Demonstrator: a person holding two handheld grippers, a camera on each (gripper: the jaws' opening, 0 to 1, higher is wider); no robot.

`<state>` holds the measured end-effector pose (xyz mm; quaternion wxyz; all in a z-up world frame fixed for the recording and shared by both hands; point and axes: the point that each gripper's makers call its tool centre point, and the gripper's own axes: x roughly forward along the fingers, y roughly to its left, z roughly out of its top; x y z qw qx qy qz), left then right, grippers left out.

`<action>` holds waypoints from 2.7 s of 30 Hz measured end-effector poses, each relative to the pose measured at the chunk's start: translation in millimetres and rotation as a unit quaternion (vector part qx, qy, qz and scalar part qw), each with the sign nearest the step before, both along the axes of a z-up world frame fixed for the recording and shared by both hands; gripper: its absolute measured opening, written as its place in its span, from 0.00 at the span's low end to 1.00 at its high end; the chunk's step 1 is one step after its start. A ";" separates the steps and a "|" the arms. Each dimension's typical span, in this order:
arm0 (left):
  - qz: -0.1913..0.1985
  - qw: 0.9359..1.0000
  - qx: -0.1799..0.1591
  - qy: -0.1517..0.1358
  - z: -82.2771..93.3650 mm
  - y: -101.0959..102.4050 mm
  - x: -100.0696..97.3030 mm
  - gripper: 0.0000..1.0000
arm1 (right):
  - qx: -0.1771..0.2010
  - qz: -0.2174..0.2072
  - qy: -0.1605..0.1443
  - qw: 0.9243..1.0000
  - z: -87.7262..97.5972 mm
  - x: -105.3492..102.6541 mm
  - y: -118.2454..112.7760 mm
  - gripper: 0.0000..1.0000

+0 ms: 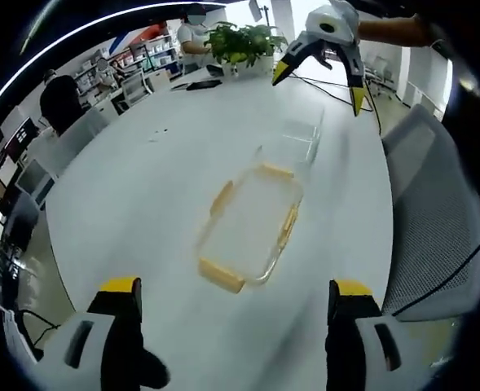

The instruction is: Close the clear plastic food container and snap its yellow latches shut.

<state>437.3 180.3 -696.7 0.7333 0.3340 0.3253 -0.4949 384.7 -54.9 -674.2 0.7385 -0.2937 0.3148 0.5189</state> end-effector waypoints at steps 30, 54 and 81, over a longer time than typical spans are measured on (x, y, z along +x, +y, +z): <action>-0.110 0.992 0.050 0.041 -47.8 -3.9 23.5 0.56 | -0.059 0.017 0.051 0.997 -49.9 32.5 53.6 0.58; -0.145 0.985 0.078 0.056 -78.0 -5.2 46.9 0.45 | -0.150 0.046 0.061 0.986 -101.8 54.0 56.1 0.48; -0.192 0.976 0.074 0.077 -84.6 -15.2 39.5 0.34 | -0.149 0.047 0.082 0.984 -111.6 52.2 62.1 0.38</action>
